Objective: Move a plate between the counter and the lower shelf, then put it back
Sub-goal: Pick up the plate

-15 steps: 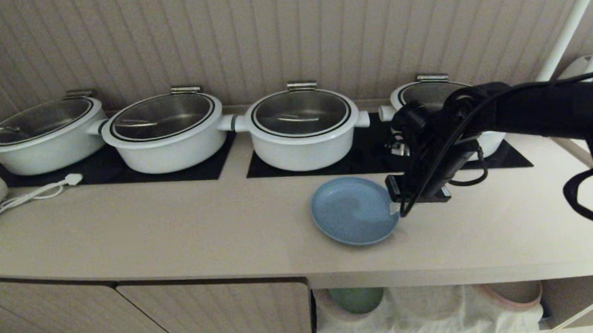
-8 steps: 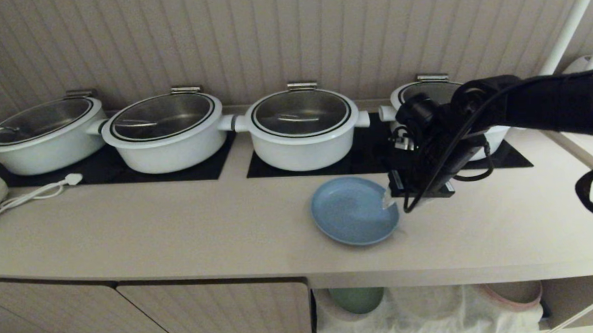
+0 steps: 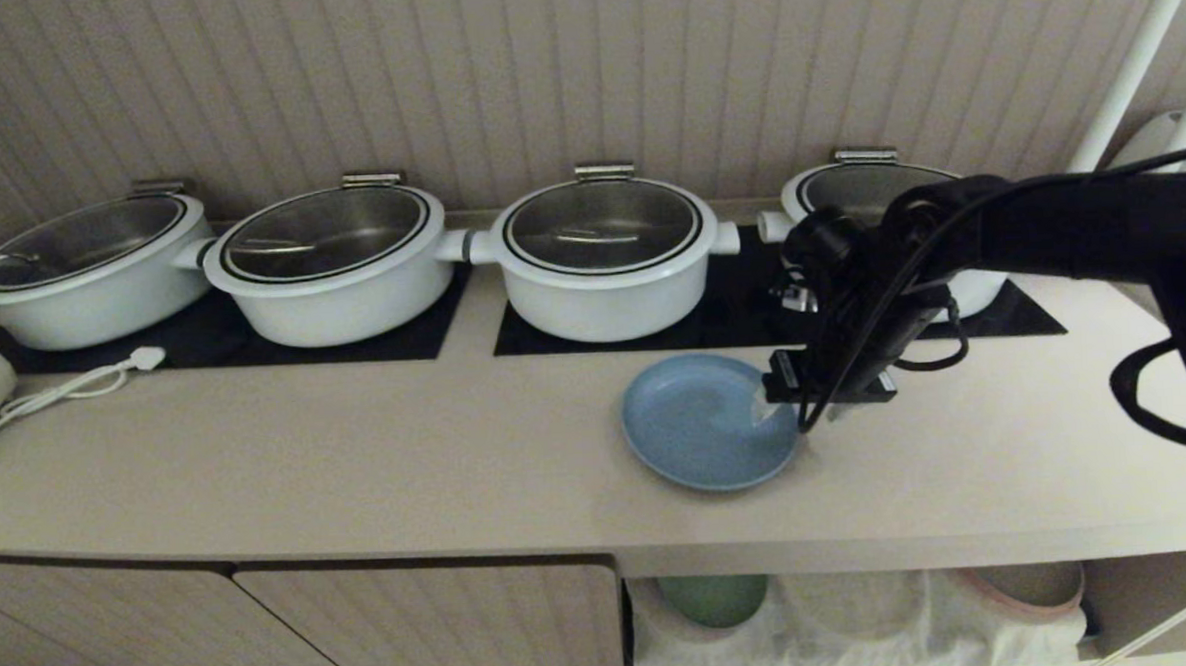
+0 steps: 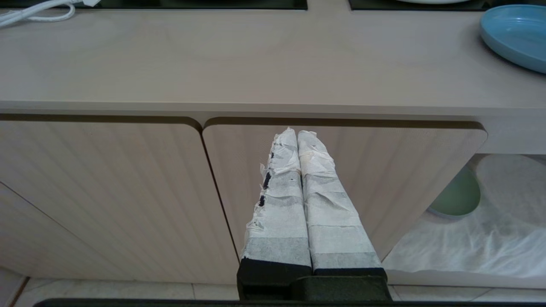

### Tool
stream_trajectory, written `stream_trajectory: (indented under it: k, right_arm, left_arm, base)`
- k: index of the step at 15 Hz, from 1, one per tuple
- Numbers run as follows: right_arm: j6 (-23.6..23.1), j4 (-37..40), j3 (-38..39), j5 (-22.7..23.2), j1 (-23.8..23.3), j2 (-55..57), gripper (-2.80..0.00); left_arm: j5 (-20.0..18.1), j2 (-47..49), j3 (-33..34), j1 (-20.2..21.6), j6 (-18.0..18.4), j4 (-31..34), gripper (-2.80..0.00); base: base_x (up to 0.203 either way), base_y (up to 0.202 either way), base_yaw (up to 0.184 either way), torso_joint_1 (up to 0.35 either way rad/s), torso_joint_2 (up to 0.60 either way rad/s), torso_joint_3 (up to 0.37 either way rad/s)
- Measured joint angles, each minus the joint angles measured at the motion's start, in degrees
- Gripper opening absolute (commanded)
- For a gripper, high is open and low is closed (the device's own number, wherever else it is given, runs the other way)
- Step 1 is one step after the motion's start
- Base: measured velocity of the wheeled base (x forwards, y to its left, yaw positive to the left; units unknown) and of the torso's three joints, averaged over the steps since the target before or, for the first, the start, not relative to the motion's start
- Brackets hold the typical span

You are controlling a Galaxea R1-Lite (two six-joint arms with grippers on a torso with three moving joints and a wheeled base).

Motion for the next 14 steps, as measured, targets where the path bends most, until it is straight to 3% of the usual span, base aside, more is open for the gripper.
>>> stream_trajectory:
  k: [14]
  right_arm:
    - [-0.45,-1.61,0.00,-0.01,-0.16,2.89,0.00]
  left_arm:
    - [-0.01,0.00,0.00,0.00,0.02,0.00,-2.80]
  base:
    - [0.000,0.000,0.000,0.000,0.00,0.000]
